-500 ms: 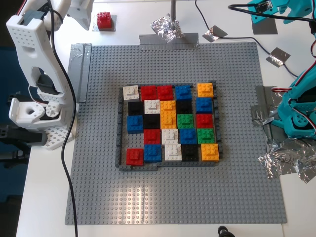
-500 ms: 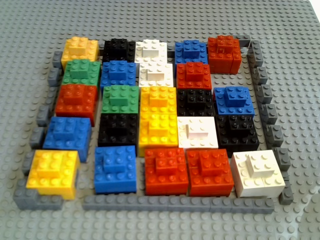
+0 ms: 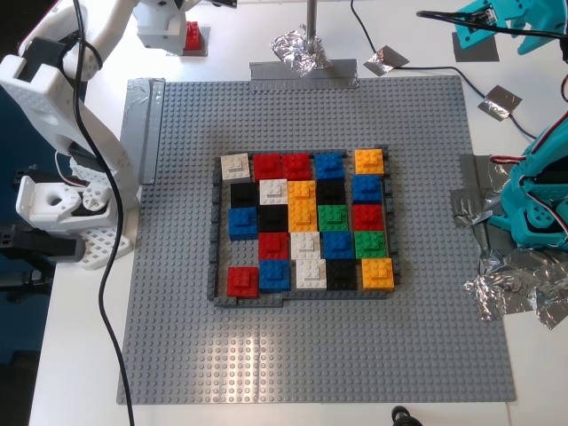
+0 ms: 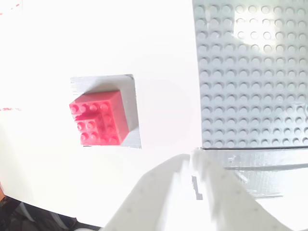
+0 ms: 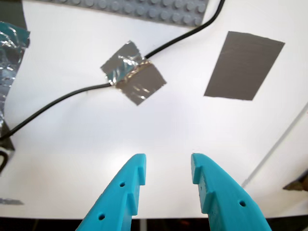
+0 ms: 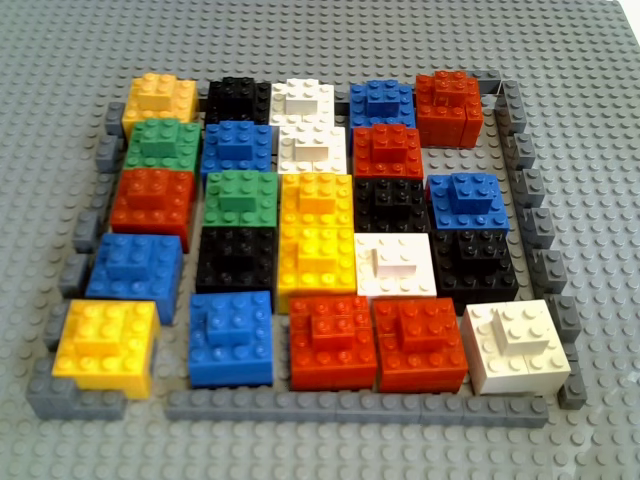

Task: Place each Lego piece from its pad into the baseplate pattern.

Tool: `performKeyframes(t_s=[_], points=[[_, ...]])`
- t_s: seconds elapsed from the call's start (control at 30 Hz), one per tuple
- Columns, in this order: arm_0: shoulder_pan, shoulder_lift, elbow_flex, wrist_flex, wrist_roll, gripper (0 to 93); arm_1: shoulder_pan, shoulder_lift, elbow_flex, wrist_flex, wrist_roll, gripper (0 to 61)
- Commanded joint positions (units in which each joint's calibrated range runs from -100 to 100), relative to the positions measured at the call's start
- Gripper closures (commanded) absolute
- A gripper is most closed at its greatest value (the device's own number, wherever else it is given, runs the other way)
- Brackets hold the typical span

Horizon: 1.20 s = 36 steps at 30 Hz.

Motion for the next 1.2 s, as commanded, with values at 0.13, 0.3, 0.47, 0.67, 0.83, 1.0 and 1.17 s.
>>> performKeyframes(t_s=[0.13,0.3,0.47,0.67,0.83,1.0,1.17], points=[[0.02,-1.7,-0.26,-0.13,0.12,81.5,0.37,-1.16,-9.73,1.41,1.12,59.3],[0.02,-1.7,-0.26,-0.13,0.12,81.5,-0.21,4.84,-21.92,5.72,1.85,58.7],[-0.06,-1.7,-0.17,-0.13,0.12,81.5,-2.83,11.88,-31.22,10.52,1.85,51.4],[-0.06,-1.7,-0.17,-0.13,0.12,81.5,-4.06,20.98,-42.24,17.44,2.39,38.3],[-0.06,-1.7,-0.17,-0.13,0.12,81.5,-4.06,23.9,-43.32,14.92,3.12,34.9],[-0.13,-1.7,-0.17,-0.13,0.12,81.5,-3.91,26.73,-44.22,12.47,3.51,32.8],[-0.13,-1.7,-0.17,-0.13,0.12,81.5,-4.28,30.51,-46.39,9.55,3.27,32.9]])
